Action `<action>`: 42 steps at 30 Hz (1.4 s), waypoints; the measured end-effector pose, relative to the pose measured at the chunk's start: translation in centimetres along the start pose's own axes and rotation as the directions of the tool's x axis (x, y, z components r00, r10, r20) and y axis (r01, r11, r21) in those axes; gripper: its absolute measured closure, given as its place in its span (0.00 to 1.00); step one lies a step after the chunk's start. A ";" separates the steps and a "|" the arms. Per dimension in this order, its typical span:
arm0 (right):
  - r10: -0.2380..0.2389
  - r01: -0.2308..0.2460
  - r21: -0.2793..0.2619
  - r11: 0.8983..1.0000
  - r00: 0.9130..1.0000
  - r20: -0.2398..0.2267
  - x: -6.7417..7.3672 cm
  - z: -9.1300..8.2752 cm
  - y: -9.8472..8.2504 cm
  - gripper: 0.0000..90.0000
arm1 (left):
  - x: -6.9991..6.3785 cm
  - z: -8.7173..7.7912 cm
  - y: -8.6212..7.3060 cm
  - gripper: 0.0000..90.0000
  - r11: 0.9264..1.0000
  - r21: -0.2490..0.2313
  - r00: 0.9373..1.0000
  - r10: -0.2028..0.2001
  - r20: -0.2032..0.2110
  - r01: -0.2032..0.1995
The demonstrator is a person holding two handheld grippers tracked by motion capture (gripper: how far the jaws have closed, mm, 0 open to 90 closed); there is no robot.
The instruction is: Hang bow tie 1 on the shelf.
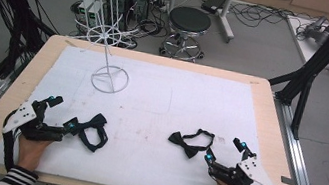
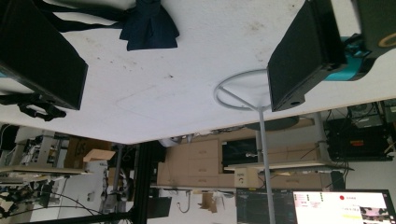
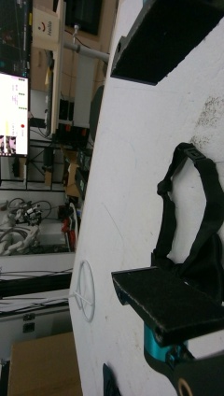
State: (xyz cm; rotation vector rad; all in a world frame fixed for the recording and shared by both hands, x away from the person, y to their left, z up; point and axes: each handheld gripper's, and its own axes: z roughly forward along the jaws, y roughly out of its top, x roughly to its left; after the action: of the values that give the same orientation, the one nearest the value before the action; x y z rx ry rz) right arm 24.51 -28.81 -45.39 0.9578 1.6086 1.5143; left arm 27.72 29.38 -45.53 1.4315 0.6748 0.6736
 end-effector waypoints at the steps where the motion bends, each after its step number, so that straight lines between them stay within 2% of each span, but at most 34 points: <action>1: -0.005 0.005 -0.002 1.000 1.000 -0.001 0.0 0.0 0.0 0.04 | 0.0 0.0 0.0 0.06 1.000 0.001 1.000 0.000 -0.001 0.000; 5: 0.009 -0.009 -0.004 1.000 1.000 -0.002 0.0 -0.1 0.0 0.04 | 0.0 0.0 0.0 0.06 1.000 0.000 1.000 0.000 -0.004 0.000; 9: -0.009 0.009 -0.010 1.000 1.000 -0.004 0.0 0.0 0.0 0.04 | 0.0 0.0 0.0 0.06 1.000 -0.001 1.000 -0.003 -0.011 0.003; 14: 0.008 -0.008 -0.006 1.000 1.000 -0.007 -0.1 -0.1 0.0 0.04 | -0.1 -0.1 0.0 0.06 1.000 -0.010 1.000 -0.006 -0.012 0.006; 19: 0.005 -0.005 -0.007 1.000 1.000 -0.008 -0.1 -0.1 0.0 0.04 | 0.1 -0.2 0.0 0.06 1.000 -0.014 1.000 -0.014 -0.006 0.014; 24: 0.007 -0.007 -0.005 1.000 1.000 -0.006 -0.1 -0.1 0.0 0.04 | 0.4 -0.4 0.1 0.06 0.998 -0.033 0.998 -0.056 -0.013 0.056; 26: 0.009 -0.009 -0.005 1.000 1.000 -0.007 -0.1 -0.1 0.0 0.04 | 0.5 -0.6 0.4 0.06 0.998 -0.039 0.998 -0.058 -0.014 0.057; 31: 0.010 -0.010 -0.003 1.000 1.000 -0.008 -0.1 -0.1 0.0 0.04 | 0.8 -0.8 1.5 0.06 0.998 -0.006 0.998 -0.062 -0.007 0.062; 36: 0.005 -0.005 -0.005 1.000 1.000 -0.008 -0.1 0.0 0.0 0.04 | 1.2 -0.7 2.9 0.06 0.997 0.057 0.999 -0.051 0.012 0.051; 39: -0.005 0.005 -0.004 1.000 1.000 -0.007 -0.1 0.0 0.0 0.04 | 1.4 -0.5 3.7 0.06 0.993 0.109 0.998 -0.050 0.034 0.046; 42: -0.003 0.003 -0.003 1.000 1.000 -0.006 -0.1 0.0 0.0 0.04 | 1.4 0.1 4.4 0.06 0.984 0.174 0.998 -0.035 0.057 0.024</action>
State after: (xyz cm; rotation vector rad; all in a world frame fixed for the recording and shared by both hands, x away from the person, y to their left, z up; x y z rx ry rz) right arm 24.55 -28.92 -45.39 0.9495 1.6110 1.5189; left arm 28.68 30.53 -41.14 1.5924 0.7202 0.5572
